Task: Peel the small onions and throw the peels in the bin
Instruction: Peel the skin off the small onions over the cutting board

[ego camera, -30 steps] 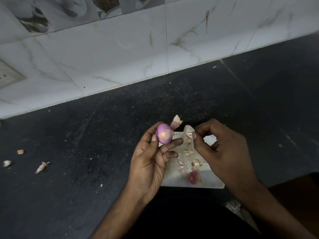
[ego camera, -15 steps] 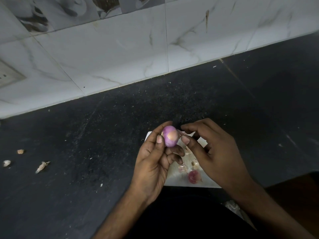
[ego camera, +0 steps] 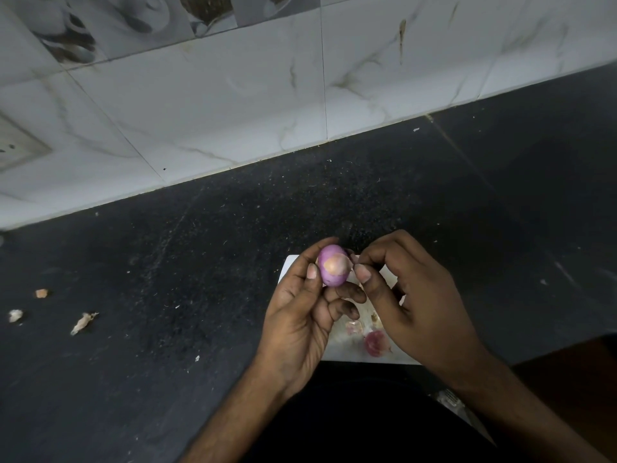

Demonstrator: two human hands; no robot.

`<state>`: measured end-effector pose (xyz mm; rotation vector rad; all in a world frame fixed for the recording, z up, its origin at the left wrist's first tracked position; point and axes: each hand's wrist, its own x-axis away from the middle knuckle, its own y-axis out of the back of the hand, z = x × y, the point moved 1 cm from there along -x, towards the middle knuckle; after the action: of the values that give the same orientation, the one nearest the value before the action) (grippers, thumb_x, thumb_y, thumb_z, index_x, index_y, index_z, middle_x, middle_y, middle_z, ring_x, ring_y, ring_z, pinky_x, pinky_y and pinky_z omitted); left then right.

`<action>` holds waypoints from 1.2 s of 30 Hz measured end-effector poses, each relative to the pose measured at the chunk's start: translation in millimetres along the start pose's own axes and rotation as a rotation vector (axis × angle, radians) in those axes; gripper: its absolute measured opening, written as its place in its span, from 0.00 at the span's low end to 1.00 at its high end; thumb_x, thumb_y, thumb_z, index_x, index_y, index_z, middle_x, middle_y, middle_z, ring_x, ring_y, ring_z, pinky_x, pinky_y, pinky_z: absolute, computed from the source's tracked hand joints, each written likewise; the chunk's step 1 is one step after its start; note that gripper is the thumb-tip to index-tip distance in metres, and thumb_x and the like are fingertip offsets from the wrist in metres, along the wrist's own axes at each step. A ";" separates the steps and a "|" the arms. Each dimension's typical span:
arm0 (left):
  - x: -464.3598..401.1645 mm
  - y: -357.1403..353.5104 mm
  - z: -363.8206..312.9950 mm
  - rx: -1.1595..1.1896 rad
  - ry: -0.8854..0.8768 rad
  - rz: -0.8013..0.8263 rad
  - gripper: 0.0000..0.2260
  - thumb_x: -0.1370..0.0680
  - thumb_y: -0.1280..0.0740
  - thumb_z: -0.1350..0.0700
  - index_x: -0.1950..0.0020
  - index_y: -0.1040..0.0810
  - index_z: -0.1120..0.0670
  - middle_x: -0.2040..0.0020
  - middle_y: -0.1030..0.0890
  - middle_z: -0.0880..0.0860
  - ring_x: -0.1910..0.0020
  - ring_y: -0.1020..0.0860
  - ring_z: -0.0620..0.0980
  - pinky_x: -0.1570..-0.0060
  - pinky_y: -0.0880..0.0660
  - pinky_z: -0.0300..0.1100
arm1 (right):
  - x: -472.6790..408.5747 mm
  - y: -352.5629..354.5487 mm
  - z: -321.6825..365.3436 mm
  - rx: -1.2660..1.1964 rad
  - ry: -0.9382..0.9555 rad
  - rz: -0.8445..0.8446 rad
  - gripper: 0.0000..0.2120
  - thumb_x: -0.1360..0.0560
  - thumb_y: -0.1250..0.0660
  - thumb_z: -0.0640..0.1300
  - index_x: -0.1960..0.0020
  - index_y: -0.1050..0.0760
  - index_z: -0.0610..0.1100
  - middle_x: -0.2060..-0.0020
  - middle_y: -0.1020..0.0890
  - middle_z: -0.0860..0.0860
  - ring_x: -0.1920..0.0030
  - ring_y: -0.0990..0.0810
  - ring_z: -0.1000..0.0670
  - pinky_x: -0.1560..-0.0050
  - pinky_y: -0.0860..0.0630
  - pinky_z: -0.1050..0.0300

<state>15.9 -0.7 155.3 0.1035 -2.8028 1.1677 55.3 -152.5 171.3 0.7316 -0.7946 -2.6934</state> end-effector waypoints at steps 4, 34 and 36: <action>-0.1 1.3 -2.4 0.004 -0.012 -0.001 0.15 0.16 0.45 0.58 0.32 0.29 0.62 0.46 0.16 0.58 0.61 0.17 0.50 0.64 0.20 0.40 | -1.0 2.4 0.4 -0.012 0.008 -0.031 0.07 0.18 0.36 0.47 0.50 0.22 0.46 0.51 0.26 0.64 0.50 0.21 0.62 0.56 0.31 0.74; -7.1 10.3 -2.0 0.089 0.025 -0.127 0.16 0.15 0.46 0.58 0.29 0.31 0.63 0.40 0.18 0.62 0.64 0.18 0.49 0.68 0.21 0.38 | -1.3 6.3 -8.9 0.007 -0.039 -0.050 0.07 0.17 0.39 0.45 0.47 0.22 0.48 0.52 0.22 0.59 0.51 0.20 0.57 0.56 0.27 0.67; -7.1 10.9 -2.8 0.117 0.044 -0.117 0.19 0.14 0.48 0.54 0.29 0.31 0.63 0.39 0.19 0.60 0.63 0.18 0.48 0.67 0.22 0.38 | -0.4 6.0 -11.0 -0.007 -0.059 -0.050 0.09 0.16 0.39 0.45 0.43 0.21 0.47 0.52 0.19 0.59 0.50 0.18 0.57 0.53 0.24 0.65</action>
<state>22.1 9.0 148.7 0.2441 -2.6504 1.2885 61.9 -162.2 166.8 0.6828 -0.7904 -2.7729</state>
